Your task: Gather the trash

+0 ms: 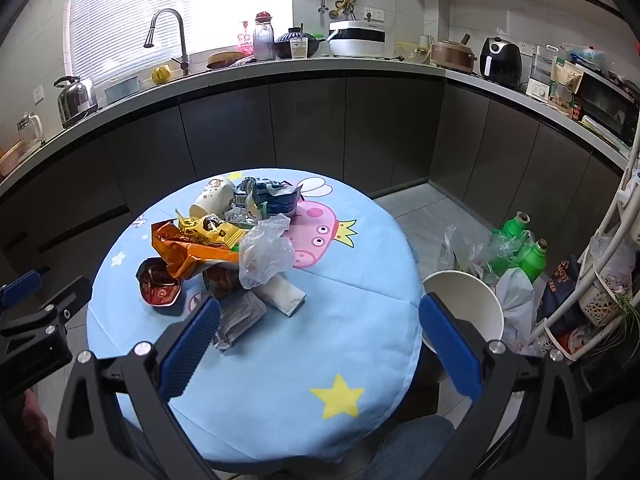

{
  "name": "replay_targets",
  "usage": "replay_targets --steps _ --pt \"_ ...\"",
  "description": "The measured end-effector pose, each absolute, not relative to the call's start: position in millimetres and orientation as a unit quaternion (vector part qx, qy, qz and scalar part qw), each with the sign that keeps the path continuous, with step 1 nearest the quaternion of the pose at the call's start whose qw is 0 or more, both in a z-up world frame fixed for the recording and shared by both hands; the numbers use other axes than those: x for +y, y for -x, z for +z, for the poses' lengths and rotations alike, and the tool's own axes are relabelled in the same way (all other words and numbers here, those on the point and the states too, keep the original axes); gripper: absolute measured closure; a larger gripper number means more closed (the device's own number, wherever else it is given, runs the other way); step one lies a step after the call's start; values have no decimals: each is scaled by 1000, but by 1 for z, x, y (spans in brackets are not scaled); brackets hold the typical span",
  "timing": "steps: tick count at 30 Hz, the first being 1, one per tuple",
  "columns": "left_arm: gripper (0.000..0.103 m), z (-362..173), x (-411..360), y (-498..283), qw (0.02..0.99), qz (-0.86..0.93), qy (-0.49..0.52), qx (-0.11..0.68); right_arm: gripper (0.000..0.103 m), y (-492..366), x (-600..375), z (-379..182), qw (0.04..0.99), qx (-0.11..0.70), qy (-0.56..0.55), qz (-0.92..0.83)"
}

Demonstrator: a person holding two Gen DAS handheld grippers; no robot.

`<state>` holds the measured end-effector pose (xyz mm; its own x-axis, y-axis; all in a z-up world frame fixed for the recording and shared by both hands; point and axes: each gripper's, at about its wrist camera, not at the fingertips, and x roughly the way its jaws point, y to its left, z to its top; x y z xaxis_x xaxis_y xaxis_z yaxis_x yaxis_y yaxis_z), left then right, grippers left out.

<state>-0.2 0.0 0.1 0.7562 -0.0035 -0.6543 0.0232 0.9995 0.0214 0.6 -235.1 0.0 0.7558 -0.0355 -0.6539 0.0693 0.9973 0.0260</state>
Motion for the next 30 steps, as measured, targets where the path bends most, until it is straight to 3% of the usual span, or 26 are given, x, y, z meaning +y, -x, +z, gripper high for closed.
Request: replay_targets --steps 30 --pt "9 11 -4 3 937 -9 -8 348 3 0 -231 3 937 348 -20 -29"
